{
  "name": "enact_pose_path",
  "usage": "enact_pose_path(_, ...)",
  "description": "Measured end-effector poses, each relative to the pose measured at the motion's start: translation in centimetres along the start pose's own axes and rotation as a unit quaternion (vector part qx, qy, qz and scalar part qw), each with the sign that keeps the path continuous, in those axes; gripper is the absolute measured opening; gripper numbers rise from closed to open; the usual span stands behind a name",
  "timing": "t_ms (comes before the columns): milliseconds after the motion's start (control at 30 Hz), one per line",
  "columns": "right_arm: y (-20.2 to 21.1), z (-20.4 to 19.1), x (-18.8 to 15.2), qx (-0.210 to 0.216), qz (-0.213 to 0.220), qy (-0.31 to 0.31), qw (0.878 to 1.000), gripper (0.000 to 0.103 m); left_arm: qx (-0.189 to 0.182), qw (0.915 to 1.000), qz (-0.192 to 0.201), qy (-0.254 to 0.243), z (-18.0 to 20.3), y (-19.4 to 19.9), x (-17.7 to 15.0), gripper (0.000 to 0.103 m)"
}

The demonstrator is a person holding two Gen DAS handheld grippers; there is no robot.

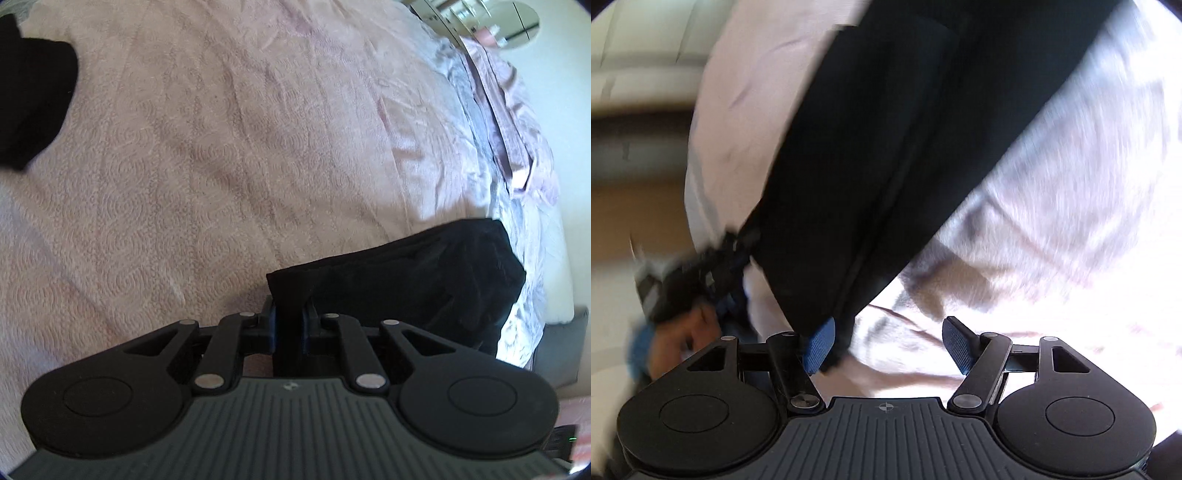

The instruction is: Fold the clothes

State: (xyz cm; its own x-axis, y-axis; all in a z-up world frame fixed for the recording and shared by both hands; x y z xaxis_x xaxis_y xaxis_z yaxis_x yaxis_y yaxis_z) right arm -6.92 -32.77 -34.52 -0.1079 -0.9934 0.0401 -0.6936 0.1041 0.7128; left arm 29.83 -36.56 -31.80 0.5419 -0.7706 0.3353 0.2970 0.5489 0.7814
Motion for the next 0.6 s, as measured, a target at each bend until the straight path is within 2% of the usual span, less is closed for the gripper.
enact_pose_path(67, 0.3, -2.6, -0.5, 0.003, -0.003, 0.109, 0.994, 0.068, -0.005, 1.0, -0.005, -0.005, -0.1, 0.1, 0.1, 0.01)
enact_pose_path(133, -0.3, -5.5, -1.6, -0.003, 0.0, 0.209, 0.978, 0.068, -0.006, 0.9999, -0.009, -0.002, -0.1, 0.1, 0.1, 0.01)
enact_pose_path(167, -0.8, -7.3, -2.6, -0.009, 0.004, 0.271, 0.962, 0.068, -0.006, 0.9999, -0.01, 0.002, -0.2, 0.1, 0.2, 0.01)
enact_pose_path(233, -0.7, -8.6, -6.5, -0.018, 0.015, 0.387, 0.922, 0.068, -0.007, 0.9999, -0.013, 0.008, -0.2, 0.1, 0.2, 0.01)
enact_pose_path(333, -3.5, -11.1, -11.9, -0.029, 0.035, 0.536, 0.843, 0.068, 0.0, 0.9998, -0.016, 0.009, -0.2, -0.2, 0.3, 0.01)
enact_pose_path(400, -6.4, -12.0, -14.7, -0.04, 0.026, 0.596, 0.801, 0.068, -0.001, 0.9998, -0.017, 0.009, -0.3, -0.3, 0.2, 0.01)
enact_pose_path(433, -6.3, -9.9, -16.0, -0.057, 0.017, 0.622, 0.78, 0.068, -0.003, 0.9998, -0.017, 0.01, -0.4, -0.3, 0.2, 0.01)
enact_pose_path(467, -8.9, -10.2, -16.4, -0.078, 0.004, 0.64, 0.764, 0.068, -0.007, 0.9998, -0.016, 0.012, -0.6, -0.2, 0.2, 0.01)
enact_pose_path(567, -9.4, -9.2, -17.0, -0.121, 0.006, 0.679, 0.724, 0.068, -0.02, 0.9996, -0.011, 0.014, -0.7, 0.4, 0.1, 0.01)
enact_pose_path(600, -8.9, -9.1, -16.8, -0.118, 0.008, 0.677, 0.726, 0.068, -0.025, 0.9995, -0.009, 0.013, -0.6, 0.7, 0.1, 0.01)
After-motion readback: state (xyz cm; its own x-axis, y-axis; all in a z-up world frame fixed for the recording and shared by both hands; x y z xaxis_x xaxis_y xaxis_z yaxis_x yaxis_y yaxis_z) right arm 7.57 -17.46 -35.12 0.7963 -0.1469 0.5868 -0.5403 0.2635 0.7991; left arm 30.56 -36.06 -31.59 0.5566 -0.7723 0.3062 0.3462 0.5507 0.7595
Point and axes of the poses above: each gripper's, at about its wrist camera, not at the fingertips, and y roughly against the way its jaws point, z to its right, x to its top, the point moved 1 cm from there along -y, roughly the way its jaws point, and after that the axes turned 9 degrees about z, right-handed, at the moved point
